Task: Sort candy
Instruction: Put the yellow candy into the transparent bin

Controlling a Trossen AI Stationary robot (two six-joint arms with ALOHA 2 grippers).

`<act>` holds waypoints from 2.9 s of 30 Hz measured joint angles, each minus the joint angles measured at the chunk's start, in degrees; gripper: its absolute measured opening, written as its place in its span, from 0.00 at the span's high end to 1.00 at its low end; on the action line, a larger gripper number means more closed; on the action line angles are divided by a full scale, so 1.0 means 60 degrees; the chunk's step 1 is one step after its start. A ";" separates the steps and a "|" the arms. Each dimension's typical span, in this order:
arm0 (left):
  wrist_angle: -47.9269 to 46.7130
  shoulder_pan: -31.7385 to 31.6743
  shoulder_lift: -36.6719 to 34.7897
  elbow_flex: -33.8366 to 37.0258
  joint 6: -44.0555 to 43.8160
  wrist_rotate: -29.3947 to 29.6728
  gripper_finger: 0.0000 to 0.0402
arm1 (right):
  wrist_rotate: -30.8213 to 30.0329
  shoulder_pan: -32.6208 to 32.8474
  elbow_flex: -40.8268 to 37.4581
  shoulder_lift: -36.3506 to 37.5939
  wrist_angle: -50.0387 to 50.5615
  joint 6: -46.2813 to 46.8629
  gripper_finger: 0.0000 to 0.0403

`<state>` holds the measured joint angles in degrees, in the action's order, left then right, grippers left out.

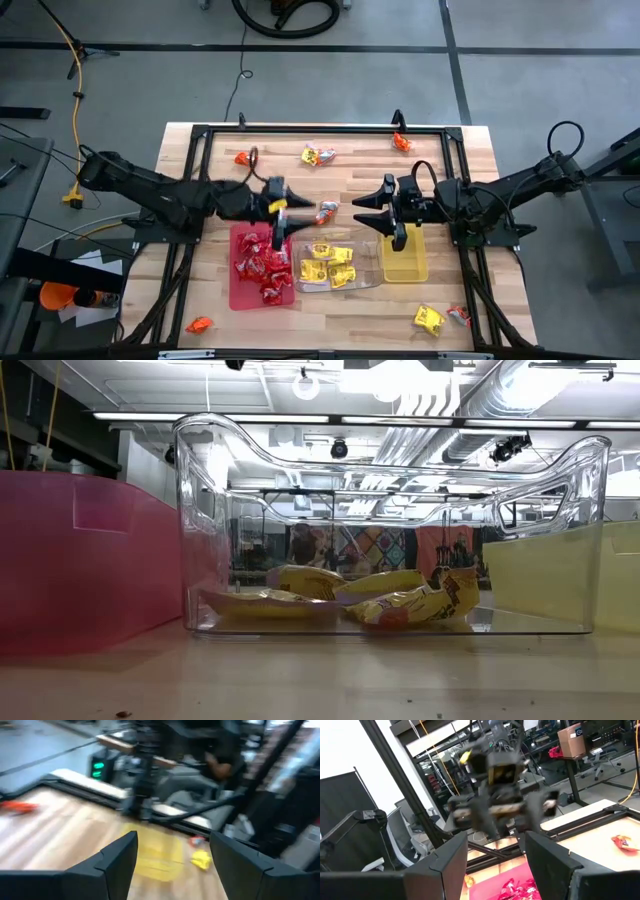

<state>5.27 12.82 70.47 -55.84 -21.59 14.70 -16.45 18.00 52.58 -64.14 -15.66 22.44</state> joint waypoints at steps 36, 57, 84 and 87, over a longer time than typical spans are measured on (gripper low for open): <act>-0.4815 -0.7383 0.6062 -0.2330 -0.1816 -0.2229 0.41 | -0.0047 -0.2517 -0.0007 0.0000 0.0601 0.1038 0.52; -0.3745 -0.7658 0.6781 -0.2324 -0.2895 -0.2010 0.41 | 0.0116 -0.2514 -0.0007 0.0000 0.1541 0.0936 0.52; -0.3200 -0.7828 0.5469 -0.1478 -0.2364 -0.2868 0.97 | 0.0138 -0.2473 -0.0007 0.0000 0.1653 0.1005 0.52; -0.3351 -0.7913 0.4342 -0.1478 -0.1650 -0.2806 0.99 | 0.0138 -0.2473 -0.0007 0.0000 0.1657 0.0955 0.52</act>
<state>-14.83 -34.65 96.52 -64.71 -31.49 -2.13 -15.62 3.16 52.53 -64.14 -5.72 28.16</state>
